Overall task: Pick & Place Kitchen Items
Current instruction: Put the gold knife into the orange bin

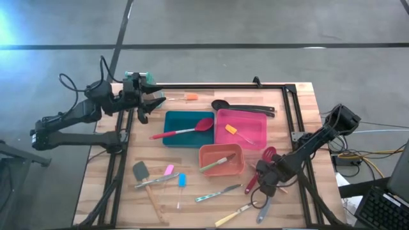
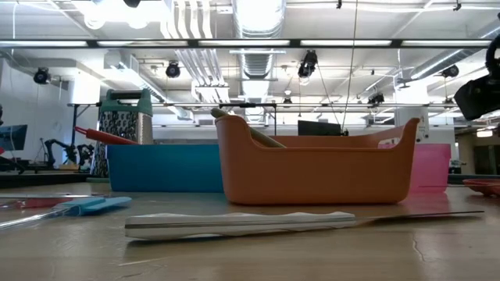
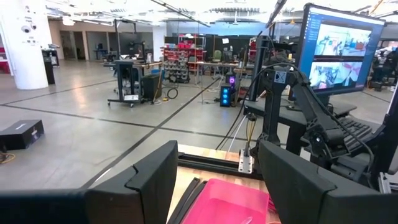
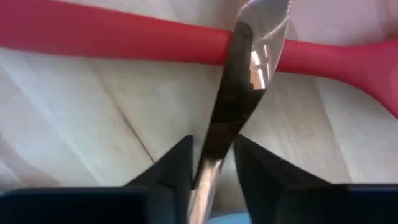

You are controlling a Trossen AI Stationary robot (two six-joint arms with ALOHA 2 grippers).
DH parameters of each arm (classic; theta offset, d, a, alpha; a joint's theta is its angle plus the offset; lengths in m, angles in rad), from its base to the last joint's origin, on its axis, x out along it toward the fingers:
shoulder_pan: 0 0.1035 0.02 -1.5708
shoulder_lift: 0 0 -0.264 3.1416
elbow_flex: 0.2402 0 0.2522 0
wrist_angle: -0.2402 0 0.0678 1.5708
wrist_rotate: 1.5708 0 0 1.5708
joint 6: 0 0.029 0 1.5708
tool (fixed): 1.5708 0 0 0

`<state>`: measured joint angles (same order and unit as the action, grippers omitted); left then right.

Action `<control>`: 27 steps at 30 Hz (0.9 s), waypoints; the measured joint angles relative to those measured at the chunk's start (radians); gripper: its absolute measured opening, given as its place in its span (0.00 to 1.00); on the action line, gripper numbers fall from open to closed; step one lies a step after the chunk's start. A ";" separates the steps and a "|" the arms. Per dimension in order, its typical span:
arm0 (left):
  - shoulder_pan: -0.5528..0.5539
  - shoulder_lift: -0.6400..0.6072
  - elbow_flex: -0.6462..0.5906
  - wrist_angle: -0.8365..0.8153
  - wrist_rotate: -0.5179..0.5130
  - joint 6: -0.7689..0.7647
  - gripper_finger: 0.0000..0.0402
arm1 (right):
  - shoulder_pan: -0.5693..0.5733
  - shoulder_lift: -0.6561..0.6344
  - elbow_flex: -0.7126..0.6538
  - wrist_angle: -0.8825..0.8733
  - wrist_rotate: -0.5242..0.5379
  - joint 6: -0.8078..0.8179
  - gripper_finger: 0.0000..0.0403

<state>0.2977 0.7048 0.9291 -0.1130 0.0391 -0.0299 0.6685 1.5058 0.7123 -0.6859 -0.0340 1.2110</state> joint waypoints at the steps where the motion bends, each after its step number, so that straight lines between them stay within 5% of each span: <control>1: 0.000 0.000 0.000 0.000 0.000 0.000 0.57 | 0.000 0.000 0.000 -0.001 0.001 0.013 0.21; 4: 0.000 0.000 0.000 0.000 0.000 0.000 0.57 | 0.000 -0.002 0.000 0.008 -0.007 0.067 0.08; 15: 0.000 0.000 0.000 0.000 -0.004 0.000 0.57 | 0.001 -0.089 0.128 -0.019 -0.013 0.116 0.07; 27: 0.000 0.019 0.000 0.001 -0.004 -0.009 0.57 | 0.000 -0.139 0.389 -0.396 0.254 0.129 0.07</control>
<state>0.2981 0.7238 0.9291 -0.1120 0.0349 -0.0391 0.6687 1.3671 1.1009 -1.0822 0.2196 1.3397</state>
